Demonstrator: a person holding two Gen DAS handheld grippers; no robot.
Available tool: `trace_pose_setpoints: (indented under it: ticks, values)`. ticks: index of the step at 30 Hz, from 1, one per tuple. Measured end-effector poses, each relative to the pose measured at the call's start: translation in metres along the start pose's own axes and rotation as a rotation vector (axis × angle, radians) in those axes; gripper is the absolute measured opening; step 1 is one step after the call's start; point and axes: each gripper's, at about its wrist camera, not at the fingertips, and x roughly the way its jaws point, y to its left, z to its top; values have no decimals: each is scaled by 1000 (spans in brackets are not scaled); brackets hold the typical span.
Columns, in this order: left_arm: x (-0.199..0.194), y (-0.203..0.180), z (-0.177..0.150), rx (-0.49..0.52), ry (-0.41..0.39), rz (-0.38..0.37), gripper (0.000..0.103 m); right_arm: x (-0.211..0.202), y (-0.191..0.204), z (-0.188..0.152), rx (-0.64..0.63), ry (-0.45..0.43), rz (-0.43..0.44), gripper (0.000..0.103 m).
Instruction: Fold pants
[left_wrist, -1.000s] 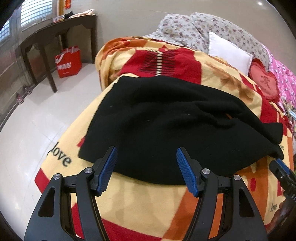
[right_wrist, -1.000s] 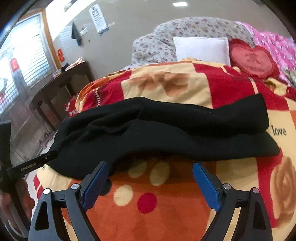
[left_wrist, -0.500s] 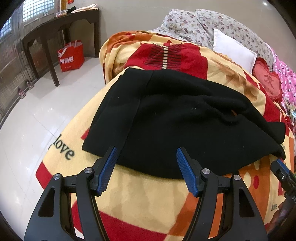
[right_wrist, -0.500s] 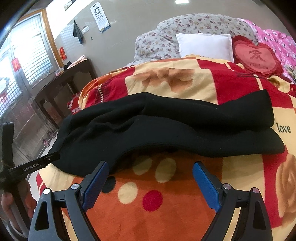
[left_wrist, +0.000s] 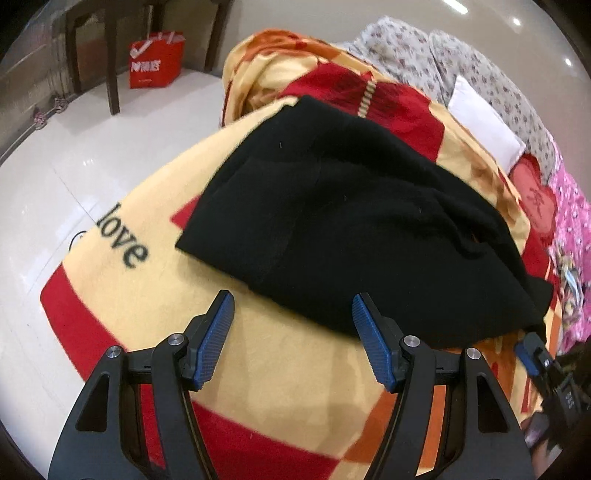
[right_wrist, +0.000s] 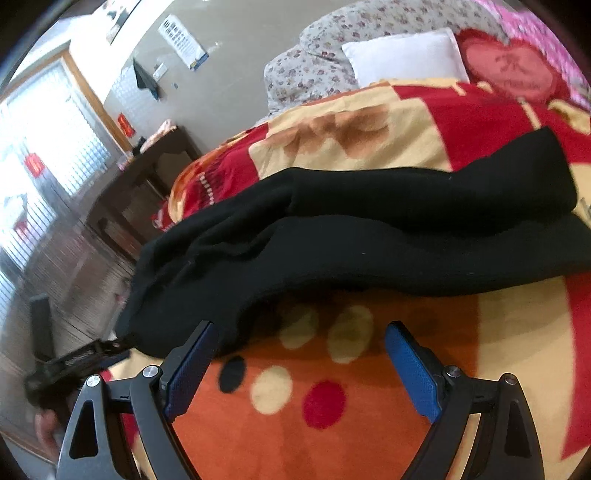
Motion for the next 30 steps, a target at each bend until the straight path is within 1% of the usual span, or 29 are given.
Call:
trace_pose_setpoints:
  ticks: [4,5,6,8,10,11,12,13,14,15,17,19,22,24,25,26,27,28,30]
  values:
    - [10,-4,15,-18,18,-20,67,6,-3,7,52,-8,77,91]
    - [12,-5,19,-21,18,-21,71,11,-5,10,71,-11,96,91]
    - [15,-7,23,-27,17,-31,73,14,-6,13,80,-14,107,89]
    - [20,-10,28,-33,14,-45,73,26,-13,21,104,-16,122,74]
    - [25,-15,33,-13,16,-54,73,37,-20,27,137,-10,152,37]
    - [28,-19,37,7,19,-67,68,39,-24,28,148,-12,166,31]
    - [30,-22,39,17,20,-71,47,44,-27,29,157,-20,163,22]
    - [33,-24,42,34,29,-57,34,46,-29,29,154,-25,146,13]
    - [36,-23,45,41,43,-60,22,47,-27,28,142,-24,138,10]
    - [37,-21,47,37,55,-74,20,45,-23,26,131,-22,142,6]
    - [34,-17,53,43,70,-99,17,32,-7,25,73,-22,141,5]
    - [24,-16,56,71,61,-106,15,19,8,22,29,-20,157,5]
    - [0,-11,58,135,12,-82,14,3,36,6,-23,16,164,5]
    - [-10,0,59,146,-13,-61,14,9,43,-9,-35,41,149,5]
    - [-6,6,58,143,-2,-41,14,14,42,-17,-38,58,126,7]
    - [0,9,57,132,14,-36,14,20,39,-21,-38,84,106,9]
    - [10,12,54,117,48,-28,14,28,34,-30,-20,149,86,12]
    - [17,12,51,116,66,-10,14,22,28,-35,-1,121,123,22]
    - [22,8,43,133,53,27,14,1,17,-40,21,137,111,33]
